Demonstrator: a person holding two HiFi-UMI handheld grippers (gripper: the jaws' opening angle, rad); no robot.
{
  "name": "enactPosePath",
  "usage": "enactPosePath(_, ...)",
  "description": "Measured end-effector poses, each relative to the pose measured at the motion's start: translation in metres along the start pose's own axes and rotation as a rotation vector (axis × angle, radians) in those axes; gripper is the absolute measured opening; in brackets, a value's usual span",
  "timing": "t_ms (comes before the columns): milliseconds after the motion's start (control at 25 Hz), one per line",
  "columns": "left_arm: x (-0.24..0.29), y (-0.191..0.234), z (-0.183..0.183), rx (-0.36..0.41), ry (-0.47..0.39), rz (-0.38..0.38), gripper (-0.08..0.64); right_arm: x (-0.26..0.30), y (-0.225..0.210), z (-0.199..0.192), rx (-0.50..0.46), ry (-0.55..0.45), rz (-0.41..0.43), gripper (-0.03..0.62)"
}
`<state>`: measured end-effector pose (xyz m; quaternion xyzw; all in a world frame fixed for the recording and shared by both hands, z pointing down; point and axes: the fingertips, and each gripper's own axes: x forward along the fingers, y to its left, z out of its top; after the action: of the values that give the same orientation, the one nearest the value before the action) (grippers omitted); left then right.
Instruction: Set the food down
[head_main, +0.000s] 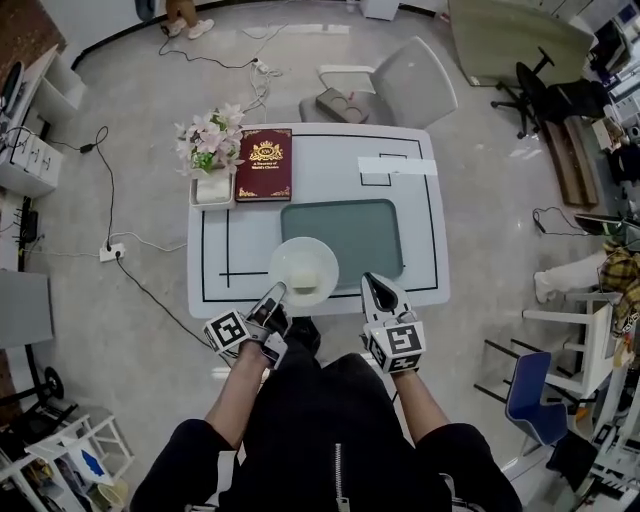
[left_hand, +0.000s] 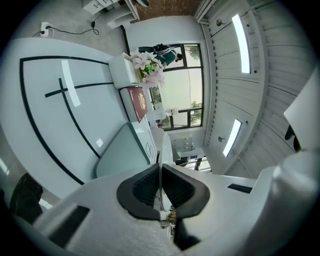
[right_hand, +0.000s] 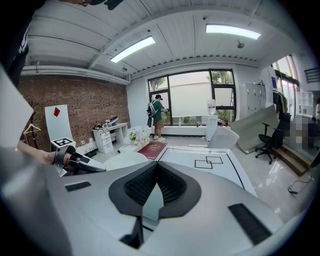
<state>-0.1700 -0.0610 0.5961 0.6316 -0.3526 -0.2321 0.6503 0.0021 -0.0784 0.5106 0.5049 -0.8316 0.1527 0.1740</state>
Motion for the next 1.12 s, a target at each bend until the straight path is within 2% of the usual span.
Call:
enactPosePath(200,0.026,0.020,0.026,0.036,0.043,0.030,0.012,0.024,-0.010,0.002,-0.004,0.034,-0.026,0.009)
enactPosePath(440,0.054,0.033,0.033,0.017,0.081,0.049,0.011,0.041,-0.024,0.003,0.007,0.033,-0.048,0.009)
enactPosePath(1120,0.124,0.044,0.005,0.011,0.155,0.099,0.012,0.031,-0.073,0.003,0.063,0.004,-0.108,0.009)
